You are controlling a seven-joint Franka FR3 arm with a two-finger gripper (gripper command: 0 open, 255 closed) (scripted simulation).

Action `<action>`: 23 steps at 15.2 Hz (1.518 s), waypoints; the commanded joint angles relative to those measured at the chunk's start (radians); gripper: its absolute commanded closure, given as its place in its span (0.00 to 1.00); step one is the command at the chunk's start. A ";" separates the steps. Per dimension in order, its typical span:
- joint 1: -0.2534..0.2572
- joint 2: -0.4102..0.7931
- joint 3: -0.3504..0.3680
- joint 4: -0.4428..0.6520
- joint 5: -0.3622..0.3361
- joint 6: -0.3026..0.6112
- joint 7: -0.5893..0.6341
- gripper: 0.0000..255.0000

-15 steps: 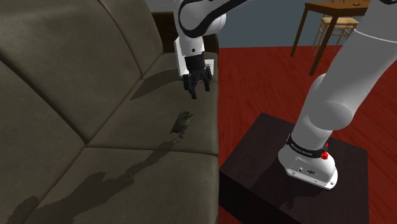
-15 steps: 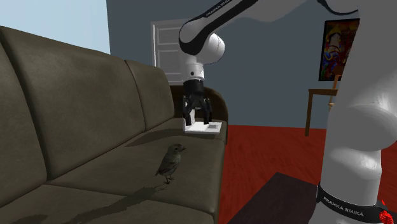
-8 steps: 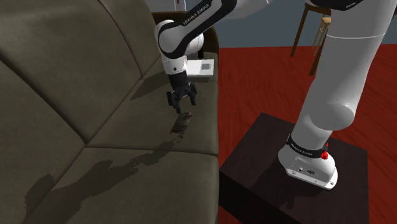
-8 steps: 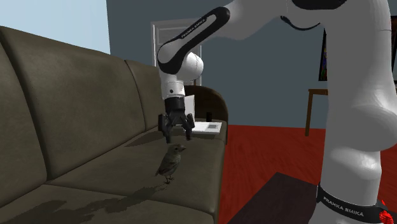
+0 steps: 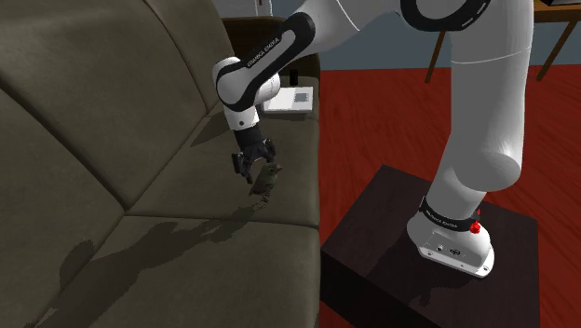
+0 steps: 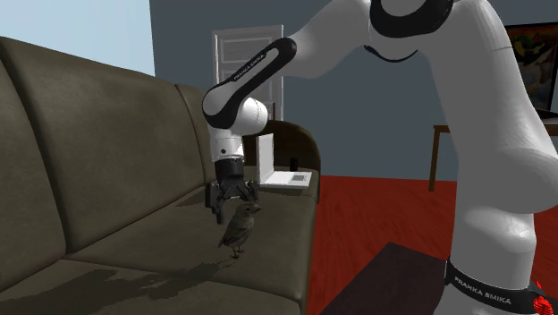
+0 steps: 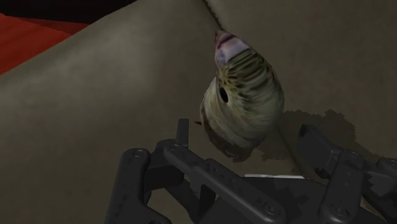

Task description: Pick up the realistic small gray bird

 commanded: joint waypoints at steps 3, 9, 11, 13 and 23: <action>0.003 0.034 -0.001 -0.012 -0.002 0.045 -0.006 0.00; 0.004 0.037 -0.001 -0.014 -0.002 0.051 -0.005 1.00; 0.004 0.037 -0.001 -0.014 -0.002 0.051 -0.005 1.00; 0.004 0.037 -0.001 -0.015 -0.002 0.051 -0.005 1.00; -0.002 -0.021 0.001 0.018 0.001 -0.038 0.006 1.00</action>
